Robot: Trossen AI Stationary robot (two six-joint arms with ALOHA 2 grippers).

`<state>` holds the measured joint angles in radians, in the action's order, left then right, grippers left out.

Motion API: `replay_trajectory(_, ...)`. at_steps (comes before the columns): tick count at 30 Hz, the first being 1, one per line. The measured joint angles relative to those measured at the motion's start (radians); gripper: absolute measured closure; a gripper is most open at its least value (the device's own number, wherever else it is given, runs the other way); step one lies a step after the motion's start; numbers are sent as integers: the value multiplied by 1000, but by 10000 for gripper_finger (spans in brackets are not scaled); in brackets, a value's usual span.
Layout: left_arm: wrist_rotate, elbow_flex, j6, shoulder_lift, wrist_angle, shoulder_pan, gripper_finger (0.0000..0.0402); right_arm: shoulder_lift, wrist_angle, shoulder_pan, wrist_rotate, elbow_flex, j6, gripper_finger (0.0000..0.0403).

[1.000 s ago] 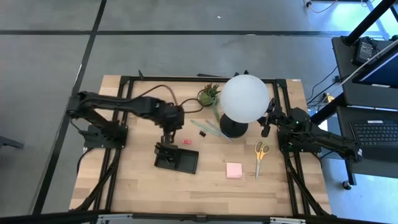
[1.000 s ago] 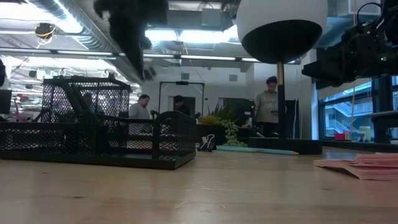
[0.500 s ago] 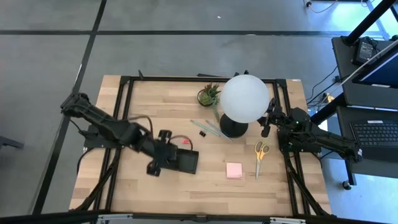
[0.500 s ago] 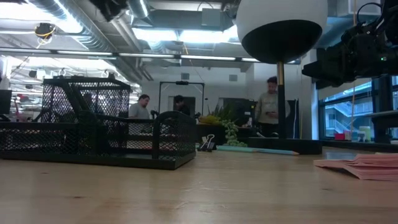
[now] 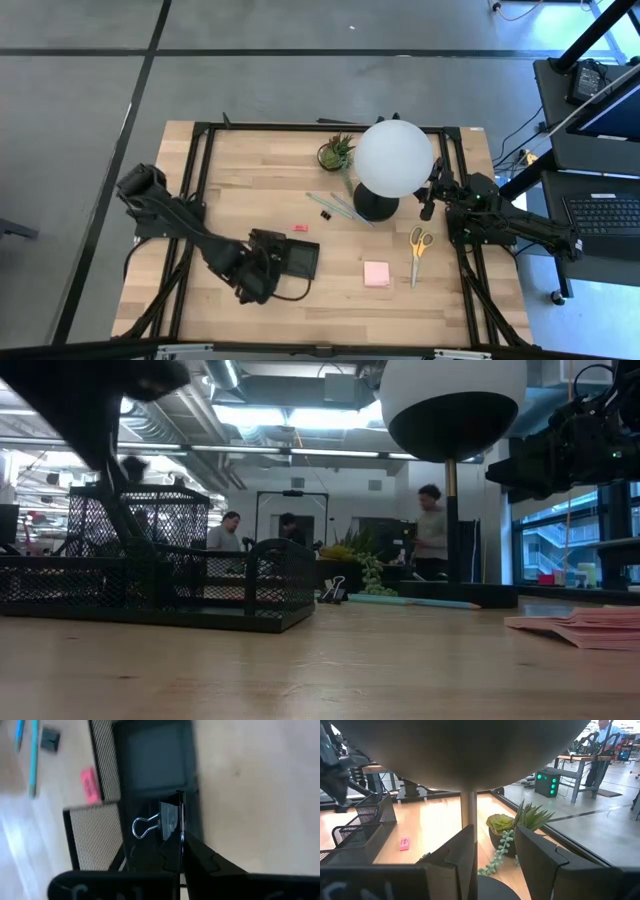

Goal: Pick and place office supplies into organizer
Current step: Put the left black binder clip into the desk organizer

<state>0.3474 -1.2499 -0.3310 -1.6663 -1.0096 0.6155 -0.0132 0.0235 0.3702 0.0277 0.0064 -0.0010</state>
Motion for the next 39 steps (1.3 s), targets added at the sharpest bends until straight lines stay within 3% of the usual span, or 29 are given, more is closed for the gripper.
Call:
replay_trajectory(4, -20, 0, -77, -57, -40, -9, 398, 0, 0, 0, 0, 0, 0, 258)
replay_trajectory(12, -59, 0, -70, -119, -42, -10, 398, 0, 0, 0, 0, 0, 0, 258)
replay_trajectory(28, -49, 0, -67, -121, -37, -11, 398, 0, 0, 0, 0, 0, 0, 258)
replay_trajectory(39, 26, 0, -67, -121, -37, -11, 397, 0, 0, 0, 0, 0, 0, 258)
